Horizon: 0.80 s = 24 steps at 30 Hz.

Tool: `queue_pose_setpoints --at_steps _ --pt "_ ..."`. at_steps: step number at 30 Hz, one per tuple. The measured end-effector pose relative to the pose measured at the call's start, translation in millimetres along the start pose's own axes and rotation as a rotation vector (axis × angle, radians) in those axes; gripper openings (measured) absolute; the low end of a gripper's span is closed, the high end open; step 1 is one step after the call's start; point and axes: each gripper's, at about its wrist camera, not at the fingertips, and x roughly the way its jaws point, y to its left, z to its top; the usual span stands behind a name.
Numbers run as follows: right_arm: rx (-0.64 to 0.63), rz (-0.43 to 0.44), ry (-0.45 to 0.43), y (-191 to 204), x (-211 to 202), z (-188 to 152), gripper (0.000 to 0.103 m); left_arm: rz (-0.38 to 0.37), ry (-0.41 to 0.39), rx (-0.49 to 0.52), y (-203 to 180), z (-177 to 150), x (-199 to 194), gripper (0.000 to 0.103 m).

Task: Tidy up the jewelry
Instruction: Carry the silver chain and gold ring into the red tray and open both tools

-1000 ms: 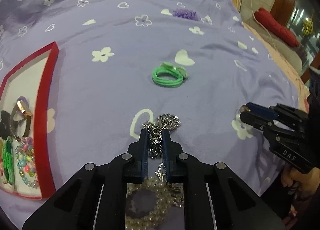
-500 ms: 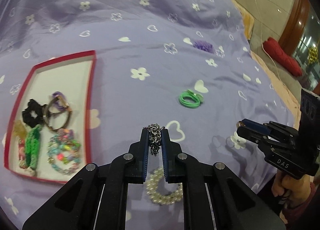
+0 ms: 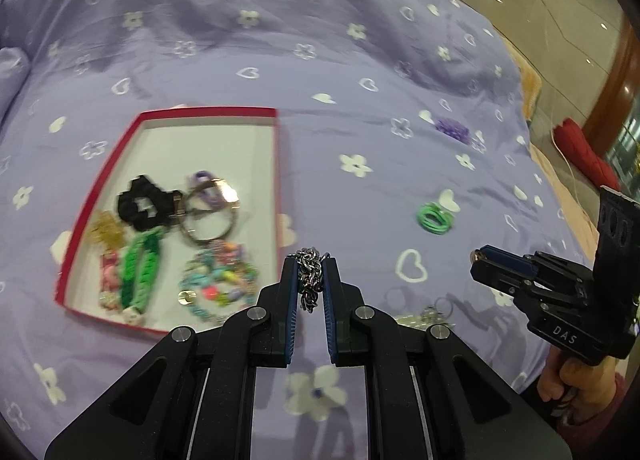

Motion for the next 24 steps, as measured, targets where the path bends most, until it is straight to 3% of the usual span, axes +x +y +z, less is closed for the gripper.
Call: queue_pose_setpoints --at_steps 14,24 --pt "-0.108 0.129 0.015 70.8 41.5 30.3 0.023 0.084 -0.053 -0.107 68.9 -0.8 -32.3 0.01" --pt "-0.153 0.195 0.053 109.5 77.1 46.1 0.023 0.111 -0.045 -0.149 97.4 0.5 -30.2 0.01"
